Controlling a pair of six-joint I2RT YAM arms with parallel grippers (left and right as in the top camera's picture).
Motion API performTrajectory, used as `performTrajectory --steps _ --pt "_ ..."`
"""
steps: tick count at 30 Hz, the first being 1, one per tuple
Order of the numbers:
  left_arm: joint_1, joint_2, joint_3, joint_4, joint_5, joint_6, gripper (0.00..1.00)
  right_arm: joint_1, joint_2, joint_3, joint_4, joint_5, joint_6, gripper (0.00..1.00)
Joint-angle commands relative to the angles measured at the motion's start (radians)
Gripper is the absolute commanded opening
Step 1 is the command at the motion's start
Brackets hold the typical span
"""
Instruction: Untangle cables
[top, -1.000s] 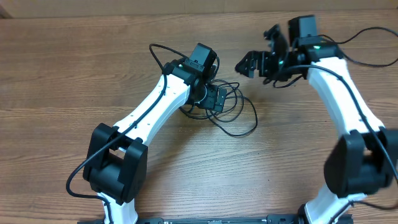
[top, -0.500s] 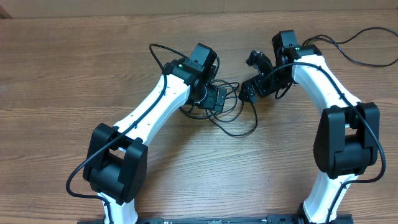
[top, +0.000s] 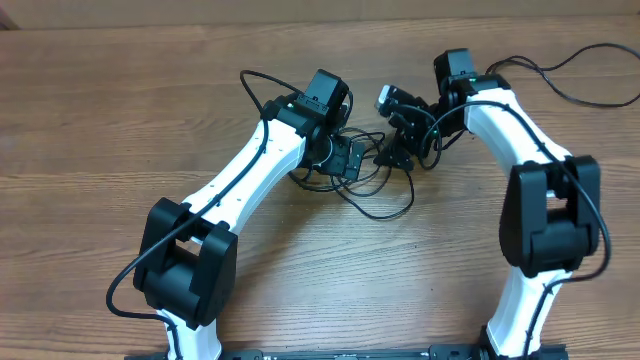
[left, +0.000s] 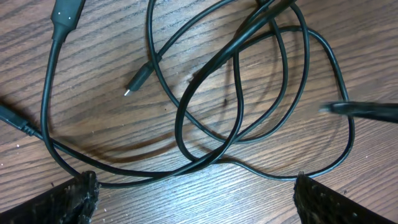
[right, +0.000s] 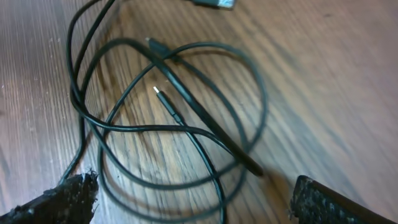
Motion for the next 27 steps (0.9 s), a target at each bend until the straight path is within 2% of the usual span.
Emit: performTrajectory --steps 1,3,5,6,7,8,9,15,16,17,18,23,27 --pt "0.002 0.002 0.002 0.001 0.008 -0.011 0.99 0.003 0.058 -0.003 0.004 -0.106 -0.099 0.96" --pt "0.002 0.002 0.002 0.001 0.008 -0.011 1.00 0.005 0.074 -0.003 0.010 -0.134 -0.119 0.95" --pt "0.002 0.002 0.002 0.001 0.008 -0.011 1.00 0.009 0.085 -0.003 0.026 -0.138 -0.118 0.87" --pt "0.002 0.002 0.002 0.001 0.008 -0.011 1.00 0.012 0.089 -0.003 0.035 -0.138 -0.119 0.78" --pt "0.002 0.002 0.002 0.001 0.008 -0.011 1.00 0.016 0.093 -0.003 0.053 -0.140 -0.118 0.46" --pt "0.002 0.002 0.002 0.001 0.008 -0.011 1.00 0.018 0.093 -0.003 0.059 -0.140 -0.117 0.34" --pt "0.002 0.002 0.002 0.001 0.008 -0.011 1.00 0.019 0.093 -0.003 0.063 -0.143 -0.110 0.30" --pt "0.002 0.002 0.002 0.001 0.008 -0.011 1.00 0.019 0.093 -0.003 0.067 -0.154 -0.106 0.26" --pt "0.002 0.002 0.002 0.001 0.008 -0.011 1.00 0.019 0.093 -0.003 0.067 -0.154 -0.106 0.20" --pt "0.002 0.002 0.002 0.001 0.008 -0.011 1.00 0.019 0.093 -0.003 0.067 -0.154 -0.106 0.08" --pt "0.002 0.002 0.002 0.001 0.008 -0.011 1.00 0.019 0.093 -0.003 0.066 -0.154 -0.106 0.04" --pt "0.002 0.002 0.002 0.001 0.008 -0.011 1.00 0.019 0.092 -0.003 0.063 -0.154 -0.092 0.04" --pt "0.002 0.002 0.002 0.001 0.008 -0.011 1.00 0.008 0.090 0.016 0.063 -0.129 -0.001 0.04"
